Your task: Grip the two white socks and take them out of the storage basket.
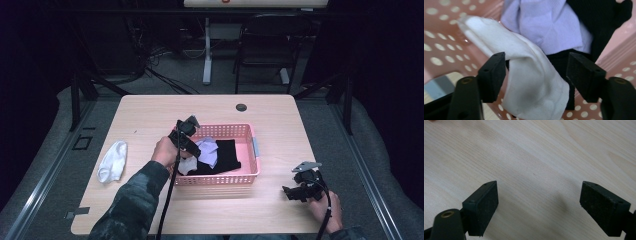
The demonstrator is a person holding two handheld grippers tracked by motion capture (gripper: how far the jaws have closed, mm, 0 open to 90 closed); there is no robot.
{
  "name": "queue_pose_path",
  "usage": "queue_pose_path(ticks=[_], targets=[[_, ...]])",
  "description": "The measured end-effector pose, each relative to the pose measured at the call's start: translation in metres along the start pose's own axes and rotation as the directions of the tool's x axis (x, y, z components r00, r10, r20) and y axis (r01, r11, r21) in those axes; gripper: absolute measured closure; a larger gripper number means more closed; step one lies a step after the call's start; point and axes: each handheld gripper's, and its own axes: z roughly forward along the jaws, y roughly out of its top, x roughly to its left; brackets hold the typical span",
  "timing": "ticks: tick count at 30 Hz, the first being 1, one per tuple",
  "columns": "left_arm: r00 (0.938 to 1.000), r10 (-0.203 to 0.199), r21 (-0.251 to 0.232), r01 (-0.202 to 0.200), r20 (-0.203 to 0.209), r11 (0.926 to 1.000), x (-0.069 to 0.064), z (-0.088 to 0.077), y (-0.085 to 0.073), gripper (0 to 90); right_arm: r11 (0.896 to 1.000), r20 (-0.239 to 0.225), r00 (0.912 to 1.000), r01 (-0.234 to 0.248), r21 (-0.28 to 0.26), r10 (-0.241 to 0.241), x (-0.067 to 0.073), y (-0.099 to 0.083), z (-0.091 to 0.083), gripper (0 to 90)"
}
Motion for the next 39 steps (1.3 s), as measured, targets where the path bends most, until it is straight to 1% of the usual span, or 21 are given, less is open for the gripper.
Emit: queue_pose_path(ticks=[1,2,7,9,10,11,12,13,14,15,16,17,18,19,20,23,28,33,37,39], targets=[[1.0,0.0,0.006,0.0,-0.003,1.0,0.0,0.002,0.0,35.2,1.0,0.0,1.0,0.0,0.0,0.0,0.0,0.0,0.0,14.5],[1.0,0.003,0.018,-0.003,-0.004,0.9998,0.0,0.004,0.0,37.2,1.0,0.0,1.0,0.0,0.0,0.0,0.0,0.0,0.0,14.5],[1.0,0.006,0.034,-0.006,-0.004,0.9994,0.002,0.01,-0.001,49.3,1.0,-0.001,1.0,0.001,0.0,-0.001,0.0,0.0,0.0,14.5],[0.9999,0.011,0.044,-0.01,-0.009,0.999,0.002,0.012,-0.001,55.9,1.0,-0.001,1.0,0.0,0.0,0.0,0.0,0.0,0.0,14.5],[0.9998,0.015,0.049,-0.015,-0.015,0.9987,0.002,0.012,-0.001,61.2,1.0,-0.001,1.0,0.001,0.0,-0.001,0.0,0.0,0.0,14.5],[0.9996,0.02,0.055,-0.019,-0.018,0.9983,0.001,0.013,-0.001,61.2,1.0,-0.001,1.0,0.001,0.0,-0.001,0.0,0.0,0.0,14.5],[0.9995,0.025,0.06,-0.024,-0.022,0.9979,0.001,0.013,-0.001,67.1,1.0,-0.001,1.0,0.001,0.0,-0.001,0.0,0.0,0.0,14.5],[0.9994,0.027,0.059,-0.026,-0.021,0.9979,0.002,0.014,-0.002,67.1,1.0,-0.001,1.0,0.001,0.0,-0.001,0.0,0.0,0.0,14.5],[0.9992,0.033,0.067,-0.032,-0.023,0.9973,0.002,0.014,-0.002,69.2,1.0,-0.001,1.0,0.001,0.0,-0.001,0.0,0.0,0.0,14.5],[0.9993,0.033,0.067,-0.031,-0.02,0.9973,0.002,0.014,-0.003,75.4,1.0,-0.001,1.0,0.001,0.001,-0.001,0.0,0.0,0.0,14.5],[0.9993,0.033,0.066,-0.032,-0.016,0.9973,0.003,0.014,-0.003,75.4,1.0,-0.001,1.0,0.001,0.001,-0.001,0.0,0.0,0.0,14.5],[0.9992,0.037,0.064,-0.036,-0.013,0.9973,0.004,0.013,-0.004,81.5,1.0,-0.001,1.0,0.001,-0.001,-0.001,0.0,0.0,0.0,14.5],[0.9992,0.037,0.064,-0.036,-0.013,0.9973,0.004,0.013,-0.004,83.3,1.0,-0.001,1.0,0.001,-0.001,-0.001,0.0,0.0,0.0,14.5],[0.9992,0.039,0.06,-0.038,-0.012,0.9975,0.004,0.011,-0.004,83.3,1.0,-0.001,1.0,0.001,-0.001,-0.001,0.0,0.0,0.0,14.5],[0.9992,0.04,0.052,-0.04,-0.002,0.9979,0.005,0.007,-0.006,85.3,1.0,-0.001,1.0,0.0,0.0,0.0,0.0,0.0,0.0,14.5],[0.9992,0.04,0.044,-0.04,0.008,0.9982,0.007,0.003,-0.006,85.9,1.0,-0.001,1.0,0.001,0.0,-0.001,0.0,0.0,0.0,14.5],[0.9988,0.036,0.0,-0.036,0.033,0.9994,0.008,-0.015,-0.007,86.1,1.0,-0.001,1.0,0.001,0.0,-0.001,0.0,0.0,0.0,14.5],[0.9975,0.063,-0.027,-0.062,0.032,0.9977,0.007,-0.032,-0.005,86.1,1.0,0.001,1.0,-0.001,0.0,0.001,-0.001,-0.001,0.001,14.5],[0.9964,0.075,-0.047,-0.074,0.039,0.9962,0.005,-0.04,-0.002,86.2,1.0,-0.005,0.9999,-0.009,-0.002,0.009,-0.002,-0.001,0.002,14.5],[0.9957,0.087,-0.044,-0.085,0.033,0.9954,0.003,-0.044,0.0,86.2,1.0,-0.005,1.0,-0.005,0.002,0.005,-0.002,-0.001,0.001,14.5]])
